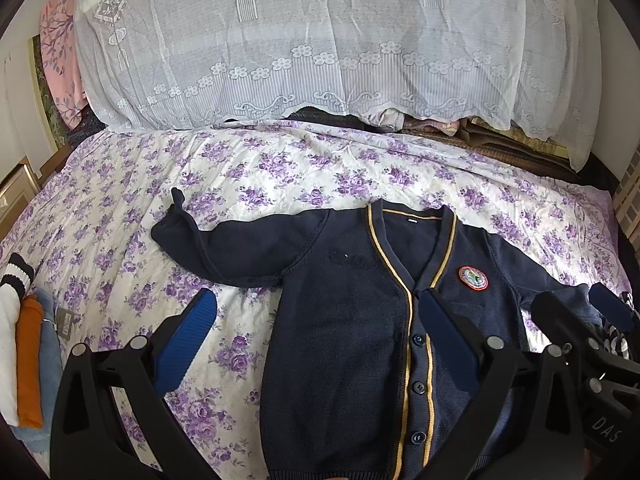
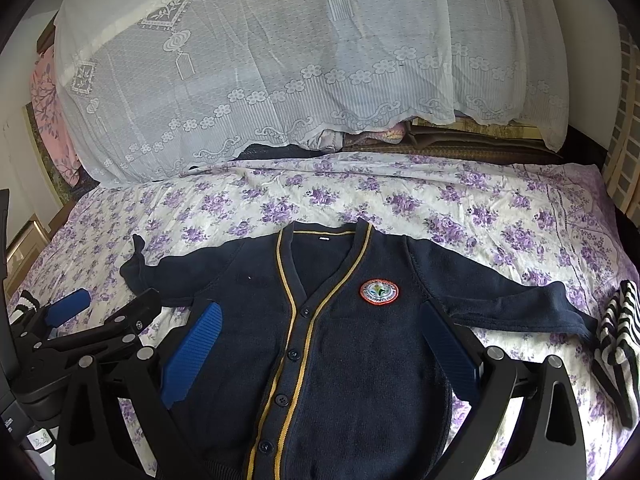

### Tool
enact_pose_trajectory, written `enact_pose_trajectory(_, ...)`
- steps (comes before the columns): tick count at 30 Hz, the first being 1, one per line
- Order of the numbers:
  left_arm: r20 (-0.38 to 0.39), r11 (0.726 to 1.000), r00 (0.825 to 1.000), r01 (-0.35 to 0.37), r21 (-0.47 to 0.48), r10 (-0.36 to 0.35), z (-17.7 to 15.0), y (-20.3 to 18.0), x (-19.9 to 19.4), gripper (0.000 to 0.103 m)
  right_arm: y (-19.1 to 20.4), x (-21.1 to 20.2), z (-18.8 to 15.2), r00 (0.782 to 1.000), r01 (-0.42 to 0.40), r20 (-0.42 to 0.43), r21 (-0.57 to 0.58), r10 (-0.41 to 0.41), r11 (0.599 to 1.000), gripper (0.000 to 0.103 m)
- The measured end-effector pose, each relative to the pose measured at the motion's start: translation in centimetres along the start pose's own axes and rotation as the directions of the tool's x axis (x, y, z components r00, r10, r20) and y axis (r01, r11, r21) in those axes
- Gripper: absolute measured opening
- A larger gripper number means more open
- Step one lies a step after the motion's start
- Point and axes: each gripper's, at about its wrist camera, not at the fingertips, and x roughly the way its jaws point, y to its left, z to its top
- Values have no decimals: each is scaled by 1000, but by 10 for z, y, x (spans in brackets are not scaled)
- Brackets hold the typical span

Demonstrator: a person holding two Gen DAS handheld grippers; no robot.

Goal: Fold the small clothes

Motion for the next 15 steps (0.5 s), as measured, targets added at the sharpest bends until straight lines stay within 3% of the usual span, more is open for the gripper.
enact_pose_trajectory(7, -5, 1000, 1000, 12, 2, -12, -2, 1, 3, 98, 0, 1, 0, 1000, -3, 2, -3, 3, 1000, 100)
enact_pose_trajectory(11, -49, 998, 997, 59, 14, -58, -5, 5, 30, 98, -7, 13, -2, 1000, 5, -10, -6, -5, 1000, 100)
enact_pose_trajectory(15, -96, 996, 991, -93, -1, 92, 0, 23, 76, 98, -47, 29, -12, 998, 53, -22, 100, -51, 994, 100)
